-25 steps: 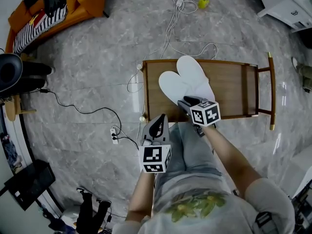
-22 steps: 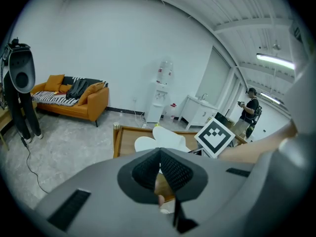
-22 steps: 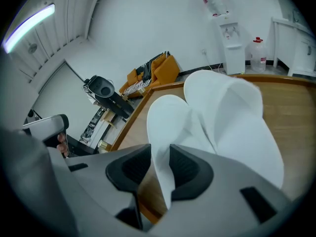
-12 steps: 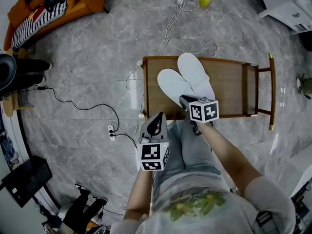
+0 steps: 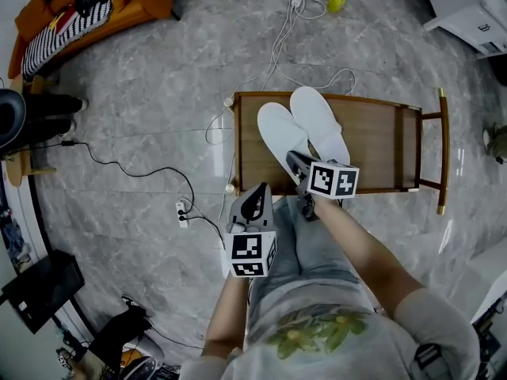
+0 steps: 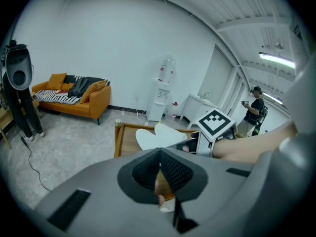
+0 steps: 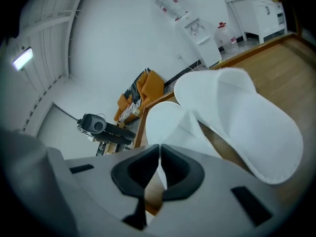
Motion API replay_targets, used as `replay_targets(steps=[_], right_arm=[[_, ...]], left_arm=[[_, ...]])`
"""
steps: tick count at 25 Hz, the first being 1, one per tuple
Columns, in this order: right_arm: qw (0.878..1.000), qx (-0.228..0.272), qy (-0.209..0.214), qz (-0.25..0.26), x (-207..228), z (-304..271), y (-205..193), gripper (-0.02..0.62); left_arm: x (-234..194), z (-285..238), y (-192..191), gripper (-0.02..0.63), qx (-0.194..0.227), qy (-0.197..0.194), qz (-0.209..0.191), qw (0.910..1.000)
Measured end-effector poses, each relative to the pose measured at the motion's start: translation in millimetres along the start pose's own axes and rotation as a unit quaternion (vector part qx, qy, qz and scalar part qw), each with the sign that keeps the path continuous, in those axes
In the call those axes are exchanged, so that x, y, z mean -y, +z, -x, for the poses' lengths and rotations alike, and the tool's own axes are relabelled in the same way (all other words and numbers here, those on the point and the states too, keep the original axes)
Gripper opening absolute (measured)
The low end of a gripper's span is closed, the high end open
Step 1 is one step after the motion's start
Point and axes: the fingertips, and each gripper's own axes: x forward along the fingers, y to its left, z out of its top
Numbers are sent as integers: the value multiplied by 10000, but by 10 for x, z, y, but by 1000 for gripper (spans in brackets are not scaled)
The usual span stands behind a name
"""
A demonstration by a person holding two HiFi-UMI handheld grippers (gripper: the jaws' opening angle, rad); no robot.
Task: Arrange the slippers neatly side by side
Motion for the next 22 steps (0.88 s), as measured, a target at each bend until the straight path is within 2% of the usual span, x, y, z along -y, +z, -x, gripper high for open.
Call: replay_targets(steps=[12, 15, 22], right_arm=[[9941, 322, 65, -1038, -99, -183, 83, 21], [9941, 265, 76, -1051, -125, -241, 52, 21], [9970, 82, 290, -707, -274, -327, 29, 21]], left_arm=[[66, -15, -13, 15, -9, 94, -5, 10000], [48, -8, -16, 15, -12, 138, -25, 9999], [-13, 15, 16, 15, 35, 222, -29, 9997]])
